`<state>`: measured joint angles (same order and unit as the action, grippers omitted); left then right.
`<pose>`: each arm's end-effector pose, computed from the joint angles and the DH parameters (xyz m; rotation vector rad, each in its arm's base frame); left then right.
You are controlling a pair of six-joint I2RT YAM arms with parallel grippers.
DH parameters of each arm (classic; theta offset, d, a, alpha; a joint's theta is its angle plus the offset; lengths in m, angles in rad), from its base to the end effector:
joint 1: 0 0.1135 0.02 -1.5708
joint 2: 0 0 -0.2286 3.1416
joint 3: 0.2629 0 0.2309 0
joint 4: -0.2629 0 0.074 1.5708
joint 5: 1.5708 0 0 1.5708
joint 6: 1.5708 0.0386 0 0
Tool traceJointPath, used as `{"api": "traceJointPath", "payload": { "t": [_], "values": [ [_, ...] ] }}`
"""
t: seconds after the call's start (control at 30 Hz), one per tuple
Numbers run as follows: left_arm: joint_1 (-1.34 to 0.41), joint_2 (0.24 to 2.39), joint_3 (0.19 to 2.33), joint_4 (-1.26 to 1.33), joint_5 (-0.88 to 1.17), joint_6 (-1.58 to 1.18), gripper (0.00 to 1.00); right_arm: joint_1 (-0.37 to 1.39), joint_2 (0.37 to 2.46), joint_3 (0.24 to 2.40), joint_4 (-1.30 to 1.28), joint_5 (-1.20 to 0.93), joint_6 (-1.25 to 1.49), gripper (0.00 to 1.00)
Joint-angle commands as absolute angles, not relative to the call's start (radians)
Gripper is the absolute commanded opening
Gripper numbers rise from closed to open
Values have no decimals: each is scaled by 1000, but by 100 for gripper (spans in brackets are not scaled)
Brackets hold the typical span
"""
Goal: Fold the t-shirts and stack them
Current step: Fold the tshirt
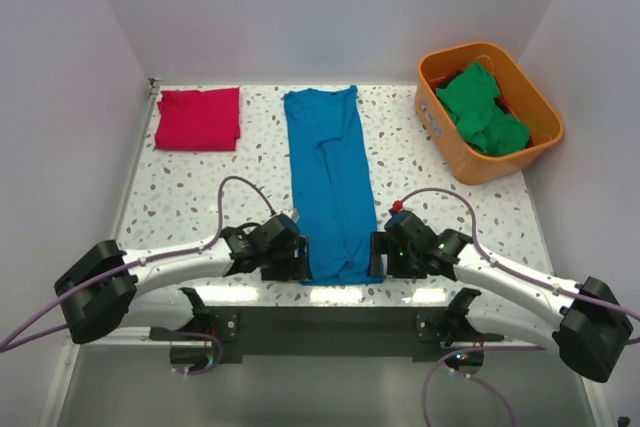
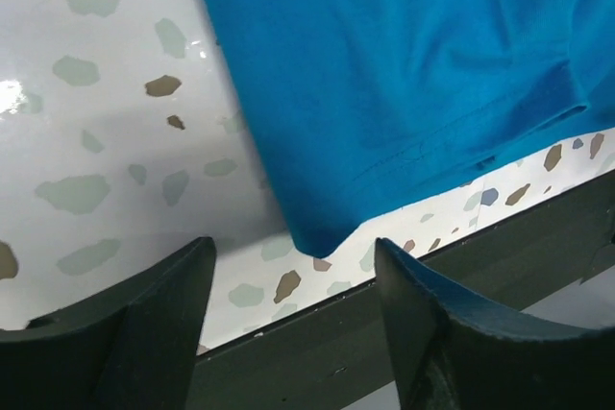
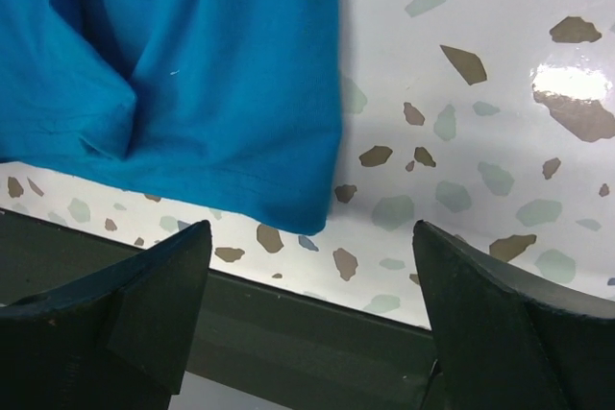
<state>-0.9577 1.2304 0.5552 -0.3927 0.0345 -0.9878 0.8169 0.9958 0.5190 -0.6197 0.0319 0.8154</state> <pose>0.1195 -0.1721 0.1378 -0.0299 2.8196 -0.6260 0.1191 0.1251 0.1562 0.0086 2.7581 0.4555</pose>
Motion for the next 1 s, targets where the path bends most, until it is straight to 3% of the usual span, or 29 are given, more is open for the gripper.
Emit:
{"api": "traceJointPath", "payload": {
  "t": [0.0,0.07,0.17,0.33,0.37,0.4,0.43,0.47,0.57,0.63,0.8,0.97],
  "values": [
    [-982,1285,577,-351,43,-1011,70,811,1005,499,-545,2,844,87],
    [-988,1313,586,-341,43,-1012,65,813,1015,486,-528,-17,847,82],
    [-991,1347,601,-368,28,-1012,49,811,1045,472,-508,-14,853,72],
    [-1003,1370,595,-361,20,-1017,19,810,1092,456,-479,-3,856,68],
    [-1003,1385,595,-354,18,-1017,13,808,1095,453,-469,-3,857,60],
    [-1003,1393,597,-353,18,-1019,0,808,1100,449,-451,-3,857,55],
    [-1003,1400,603,-351,18,-1019,0,810,1103,448,-442,-20,856,50],
    [-1005,1407,603,-345,17,-1016,0,808,1103,443,-431,-32,856,33],
    [-1005,1390,623,-365,2,-1014,0,810,1083,446,-407,-58,847,13],
    [-1005,1367,647,-385,-41,-1012,0,810,1071,484,-432,-46,819,5],
    [-1000,1312,719,-431,-116,-967,0,802,1075,642,-540,87,752,0],
    [-916,1356,834,-462,-164,-887,0,736,1153,755,-502,83,697,0]
  ]
}}
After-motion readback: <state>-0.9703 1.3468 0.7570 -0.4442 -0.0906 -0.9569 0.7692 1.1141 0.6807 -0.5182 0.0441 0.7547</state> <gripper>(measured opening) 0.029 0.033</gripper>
